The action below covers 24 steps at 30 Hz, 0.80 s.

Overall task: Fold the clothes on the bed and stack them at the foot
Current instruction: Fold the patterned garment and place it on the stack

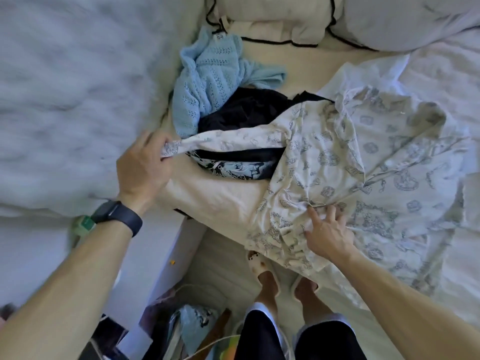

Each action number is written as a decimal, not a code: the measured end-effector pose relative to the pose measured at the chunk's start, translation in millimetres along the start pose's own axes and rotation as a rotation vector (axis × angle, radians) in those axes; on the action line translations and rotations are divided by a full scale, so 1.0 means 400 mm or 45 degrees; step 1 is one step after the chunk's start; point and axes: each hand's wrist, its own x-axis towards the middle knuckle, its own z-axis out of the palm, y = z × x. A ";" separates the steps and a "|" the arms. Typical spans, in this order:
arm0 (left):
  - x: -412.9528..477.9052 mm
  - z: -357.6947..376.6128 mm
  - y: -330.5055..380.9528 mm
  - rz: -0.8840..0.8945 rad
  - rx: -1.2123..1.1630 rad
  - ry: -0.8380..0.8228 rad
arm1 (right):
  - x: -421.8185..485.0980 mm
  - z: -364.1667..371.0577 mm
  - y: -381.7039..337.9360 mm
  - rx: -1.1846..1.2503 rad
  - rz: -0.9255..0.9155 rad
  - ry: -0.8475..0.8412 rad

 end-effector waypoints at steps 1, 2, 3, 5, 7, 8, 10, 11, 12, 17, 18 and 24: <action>0.036 -0.029 -0.002 0.034 0.049 0.119 | -0.004 -0.006 0.002 -0.020 -0.015 -0.012; 0.065 -0.053 -0.004 0.043 0.095 0.219 | -0.005 -0.013 0.004 -0.041 -0.035 -0.019; 0.088 -0.067 -0.008 0.035 0.118 0.285 | -0.010 -0.024 0.004 -0.066 -0.048 -0.036; 0.115 -0.067 -0.015 -0.072 0.106 0.247 | -0.017 -0.049 -0.004 -0.109 -0.058 -0.104; 0.128 -0.037 -0.040 -0.366 -0.010 -0.044 | -0.019 -0.078 -0.022 -0.165 -0.058 -0.175; 0.133 -0.017 -0.059 -0.540 -0.099 -0.235 | -0.018 -0.092 -0.034 -0.198 -0.058 -0.185; 0.146 0.023 -0.099 -0.767 -0.198 -0.536 | -0.007 -0.126 -0.054 -0.230 -0.062 -0.112; 0.154 0.039 -0.121 -0.802 -0.185 -0.626 | 0.001 -0.148 -0.066 -0.216 -0.066 -0.034; 0.163 0.056 -0.142 -0.793 -0.145 -0.689 | 0.012 -0.170 -0.079 -0.181 -0.077 0.051; 0.157 0.130 -0.201 -0.473 -0.074 -0.839 | 0.071 -0.298 -0.188 0.213 -0.169 0.378; 0.128 0.140 -0.210 -0.409 -0.105 -0.832 | 0.084 -0.317 -0.226 0.289 -0.202 0.431; -0.032 0.194 -0.261 -0.954 -0.933 -0.927 | 0.174 -0.395 -0.460 0.461 -0.386 0.645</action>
